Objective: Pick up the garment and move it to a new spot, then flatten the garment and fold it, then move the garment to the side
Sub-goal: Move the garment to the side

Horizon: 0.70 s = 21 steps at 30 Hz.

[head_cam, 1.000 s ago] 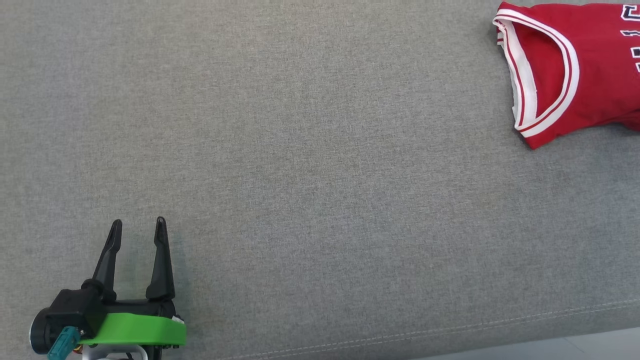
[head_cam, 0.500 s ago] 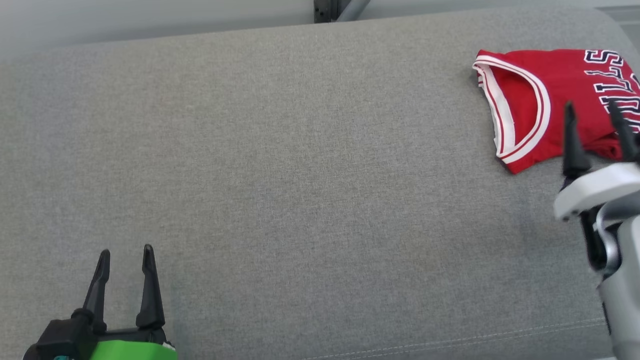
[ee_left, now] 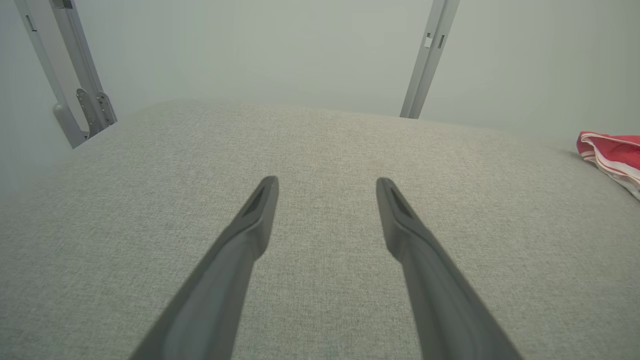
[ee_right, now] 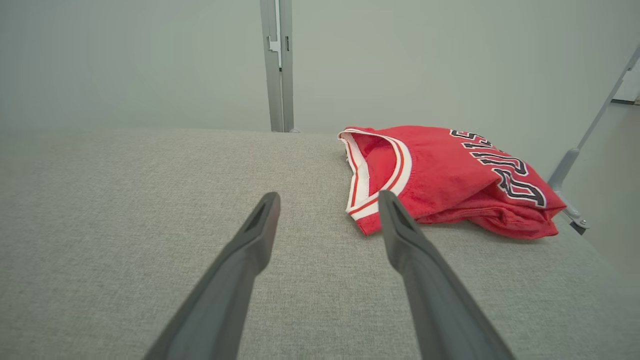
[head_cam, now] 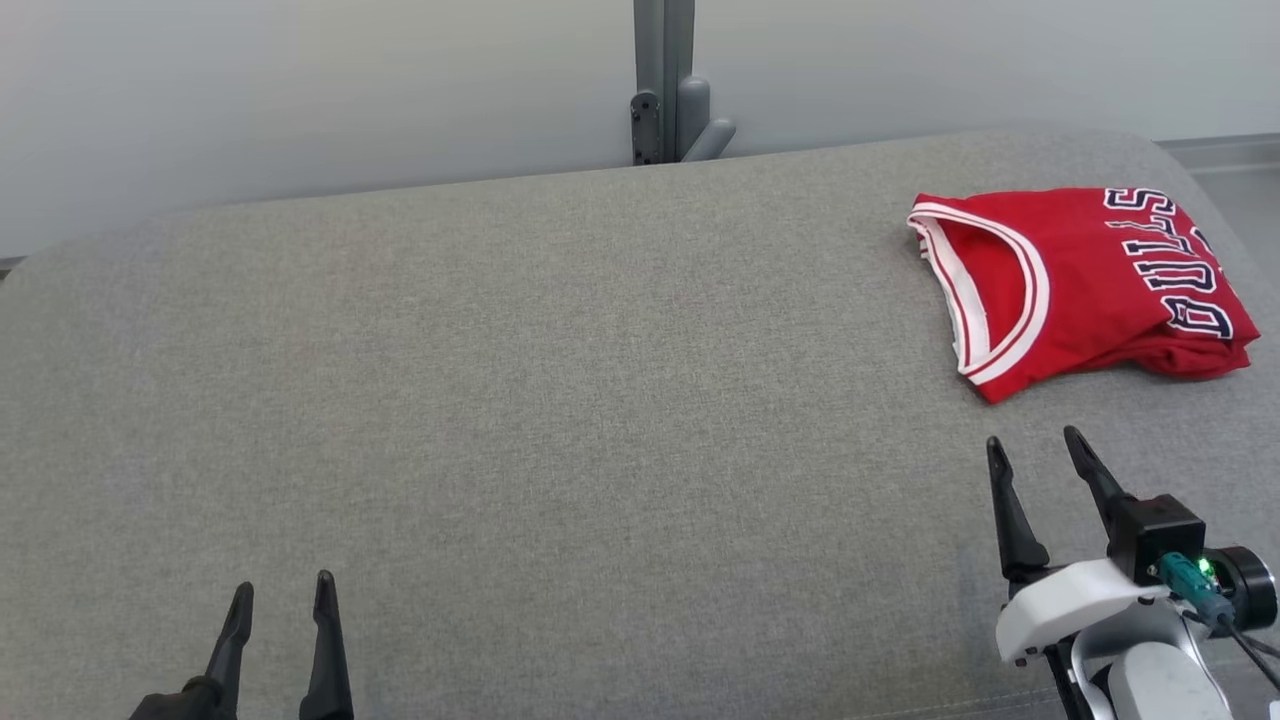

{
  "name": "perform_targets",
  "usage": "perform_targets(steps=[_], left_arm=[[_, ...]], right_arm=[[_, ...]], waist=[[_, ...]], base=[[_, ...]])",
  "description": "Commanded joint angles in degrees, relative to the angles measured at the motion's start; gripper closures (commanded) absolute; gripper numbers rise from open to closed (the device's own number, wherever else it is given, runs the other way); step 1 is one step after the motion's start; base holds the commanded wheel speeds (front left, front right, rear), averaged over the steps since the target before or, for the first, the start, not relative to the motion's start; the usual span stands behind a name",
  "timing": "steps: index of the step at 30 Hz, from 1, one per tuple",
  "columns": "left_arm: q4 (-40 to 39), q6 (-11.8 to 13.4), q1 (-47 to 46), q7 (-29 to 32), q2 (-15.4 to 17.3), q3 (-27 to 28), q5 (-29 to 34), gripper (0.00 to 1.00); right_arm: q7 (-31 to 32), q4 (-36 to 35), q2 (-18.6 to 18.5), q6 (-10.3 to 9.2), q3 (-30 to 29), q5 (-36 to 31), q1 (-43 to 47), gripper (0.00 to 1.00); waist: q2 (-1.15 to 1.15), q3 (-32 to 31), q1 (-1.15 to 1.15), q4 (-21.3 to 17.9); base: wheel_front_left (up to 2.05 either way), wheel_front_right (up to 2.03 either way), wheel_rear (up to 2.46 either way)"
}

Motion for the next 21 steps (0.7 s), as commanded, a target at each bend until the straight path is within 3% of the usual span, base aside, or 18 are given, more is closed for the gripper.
perform_targets(steps=[1, 6, 21], left_arm=[[0.6, -0.2, 0.1, 0.0, 0.0, -0.1, 0.3, 0.0], [2.2, -0.2, -1.2, 0.0, 0.0, -1.1, -0.2, 0.0], [3.9, -0.2, -1.6, 0.0, 0.6, -1.5, -0.5, 0.0]], right_arm=[[-0.2, -0.9, 0.7, -0.1, -0.7, -1.7, 1.5, 0.0], [-0.2, -4.4, 2.5, -0.1, -1.8, -7.5, 4.2, 0.0], [-0.2, -4.2, 3.7, -0.1, -5.0, -9.2, 4.5, 0.0]], waist=[[0.0, -0.9, 0.0, 0.0], [0.0, -1.3, 0.0, 0.1], [0.0, -1.8, 0.0, 0.9]], base=[[0.0, 0.0, 0.0], [0.0, 0.0, 0.0], [0.0, 0.0, 0.0]])
